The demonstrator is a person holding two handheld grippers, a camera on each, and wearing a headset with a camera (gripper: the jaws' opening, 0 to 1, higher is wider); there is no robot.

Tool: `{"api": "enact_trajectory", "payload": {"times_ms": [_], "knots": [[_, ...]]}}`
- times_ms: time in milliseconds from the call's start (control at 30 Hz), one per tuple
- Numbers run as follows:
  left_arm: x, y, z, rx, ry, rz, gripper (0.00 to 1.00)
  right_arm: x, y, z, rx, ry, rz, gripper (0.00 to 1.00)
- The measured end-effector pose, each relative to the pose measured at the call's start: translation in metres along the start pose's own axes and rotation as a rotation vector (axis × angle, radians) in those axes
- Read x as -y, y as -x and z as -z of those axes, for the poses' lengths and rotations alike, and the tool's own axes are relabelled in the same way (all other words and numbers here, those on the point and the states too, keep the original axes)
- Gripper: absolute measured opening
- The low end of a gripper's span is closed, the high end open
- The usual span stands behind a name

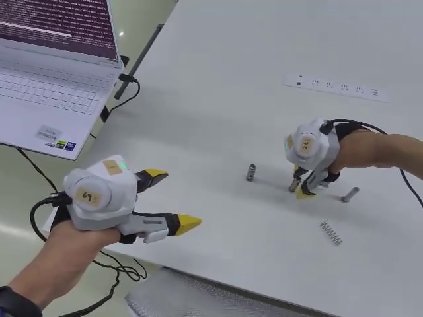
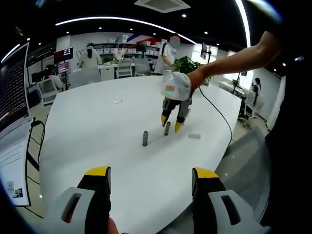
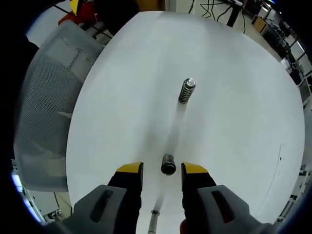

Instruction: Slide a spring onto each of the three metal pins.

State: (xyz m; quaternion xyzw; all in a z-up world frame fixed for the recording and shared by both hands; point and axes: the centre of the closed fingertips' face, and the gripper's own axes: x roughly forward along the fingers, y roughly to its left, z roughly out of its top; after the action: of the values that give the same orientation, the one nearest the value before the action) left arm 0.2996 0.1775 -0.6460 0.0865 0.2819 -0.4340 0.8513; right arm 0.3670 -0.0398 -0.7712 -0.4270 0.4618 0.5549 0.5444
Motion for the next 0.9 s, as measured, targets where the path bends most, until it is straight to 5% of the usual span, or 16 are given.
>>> {"api": "enact_trajectory", "payload": {"times_ms": [533, 900], "knots": [[0.004, -0.007, -0.007, 0.008, -0.005, 0.014, 0.63, 0.002, 0.035, 0.007, 0.055, -0.051, 0.061, 0.31], [0.008, -0.007, -0.014, 0.013, -0.018, 0.016, 0.63, 0.0, 0.059, -0.001, 0.15, -0.124, 0.105, 0.31]]}}
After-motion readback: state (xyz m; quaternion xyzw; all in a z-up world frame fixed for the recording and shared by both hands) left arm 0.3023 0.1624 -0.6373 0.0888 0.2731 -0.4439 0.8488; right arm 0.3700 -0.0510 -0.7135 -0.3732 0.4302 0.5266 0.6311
